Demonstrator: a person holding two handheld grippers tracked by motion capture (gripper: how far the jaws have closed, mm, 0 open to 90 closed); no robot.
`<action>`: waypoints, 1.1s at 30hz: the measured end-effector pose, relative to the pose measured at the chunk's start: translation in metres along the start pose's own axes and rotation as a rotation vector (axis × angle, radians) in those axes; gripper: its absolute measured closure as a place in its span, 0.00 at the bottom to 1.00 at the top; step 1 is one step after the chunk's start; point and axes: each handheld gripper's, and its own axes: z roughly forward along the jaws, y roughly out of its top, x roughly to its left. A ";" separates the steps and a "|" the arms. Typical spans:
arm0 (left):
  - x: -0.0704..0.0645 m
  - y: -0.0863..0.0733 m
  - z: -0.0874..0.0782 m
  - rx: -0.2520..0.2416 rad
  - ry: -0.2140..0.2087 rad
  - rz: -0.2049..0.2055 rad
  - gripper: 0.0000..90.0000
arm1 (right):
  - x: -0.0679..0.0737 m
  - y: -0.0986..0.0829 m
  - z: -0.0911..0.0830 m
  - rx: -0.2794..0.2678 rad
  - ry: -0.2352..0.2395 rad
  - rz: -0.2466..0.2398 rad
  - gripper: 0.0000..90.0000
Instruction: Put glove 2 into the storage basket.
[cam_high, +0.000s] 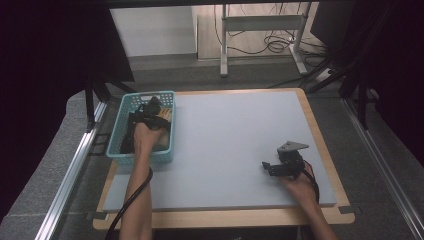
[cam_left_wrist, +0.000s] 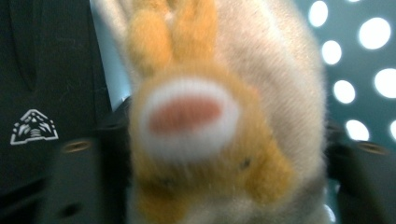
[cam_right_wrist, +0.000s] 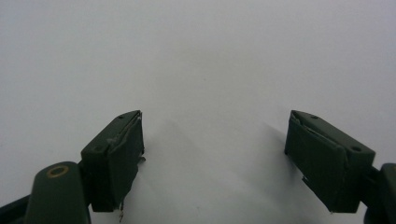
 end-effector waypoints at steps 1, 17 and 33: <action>0.002 0.000 -0.002 0.009 -0.018 0.001 0.24 | 0.000 0.000 0.000 0.000 0.000 0.000 0.21; 0.026 -0.012 -0.055 -0.110 0.092 0.029 0.63 | 0.000 0.000 0.000 0.000 0.000 0.000 0.21; 0.019 -0.017 -0.027 -0.065 0.042 0.057 0.86 | 0.000 0.000 0.000 0.000 0.000 0.000 0.21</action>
